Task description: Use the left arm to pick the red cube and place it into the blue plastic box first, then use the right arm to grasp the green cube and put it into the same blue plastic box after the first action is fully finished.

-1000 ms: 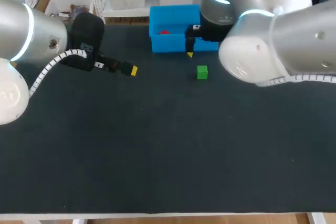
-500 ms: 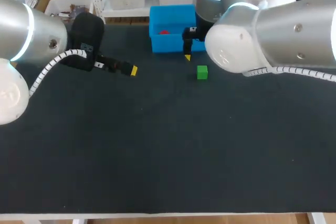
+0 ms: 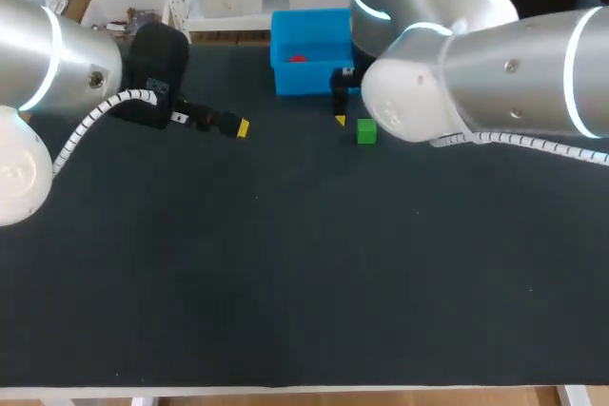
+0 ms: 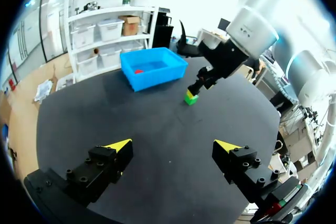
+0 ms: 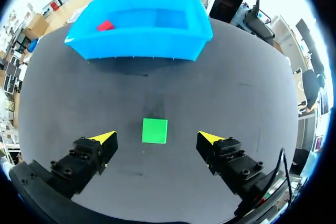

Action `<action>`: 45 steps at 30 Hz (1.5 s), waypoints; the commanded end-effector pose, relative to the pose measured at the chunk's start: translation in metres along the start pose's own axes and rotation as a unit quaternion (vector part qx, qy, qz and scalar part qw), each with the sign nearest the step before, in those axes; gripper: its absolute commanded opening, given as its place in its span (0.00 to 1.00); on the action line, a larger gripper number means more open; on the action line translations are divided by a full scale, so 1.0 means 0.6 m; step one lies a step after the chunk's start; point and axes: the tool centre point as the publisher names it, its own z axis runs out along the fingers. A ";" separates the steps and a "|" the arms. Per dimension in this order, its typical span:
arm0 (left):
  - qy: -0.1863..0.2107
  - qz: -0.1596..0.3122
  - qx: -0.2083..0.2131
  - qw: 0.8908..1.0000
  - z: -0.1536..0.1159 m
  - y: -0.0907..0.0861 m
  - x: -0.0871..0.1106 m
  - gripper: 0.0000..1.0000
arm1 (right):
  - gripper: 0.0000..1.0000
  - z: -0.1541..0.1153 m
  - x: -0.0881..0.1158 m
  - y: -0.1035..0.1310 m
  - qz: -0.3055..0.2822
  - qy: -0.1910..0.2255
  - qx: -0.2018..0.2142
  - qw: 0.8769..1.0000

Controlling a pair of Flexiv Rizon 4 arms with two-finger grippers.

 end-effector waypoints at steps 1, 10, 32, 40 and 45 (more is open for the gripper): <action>-0.002 0.002 0.006 1.000 0.000 0.005 0.001 1.00 | 1.00 0.019 -0.012 0.004 0.000 0.006 0.001 1.000; -0.002 0.002 0.006 1.000 0.000 0.005 0.001 1.00 | 1.00 0.040 -0.015 -0.003 0.003 0.012 0.002 1.000; -0.002 0.002 0.006 1.000 0.000 0.005 0.001 1.00 | 0.00 0.072 -0.015 0.000 -0.001 0.023 0.008 1.000; -0.002 0.002 0.006 1.000 0.000 0.005 0.001 1.00 | 0.00 0.073 -0.014 -0.001 0.005 0.027 0.005 1.000; -0.002 0.002 0.006 1.000 0.000 0.005 0.001 1.00 | 0.00 0.071 -0.009 -0.002 0.007 0.028 0.003 1.000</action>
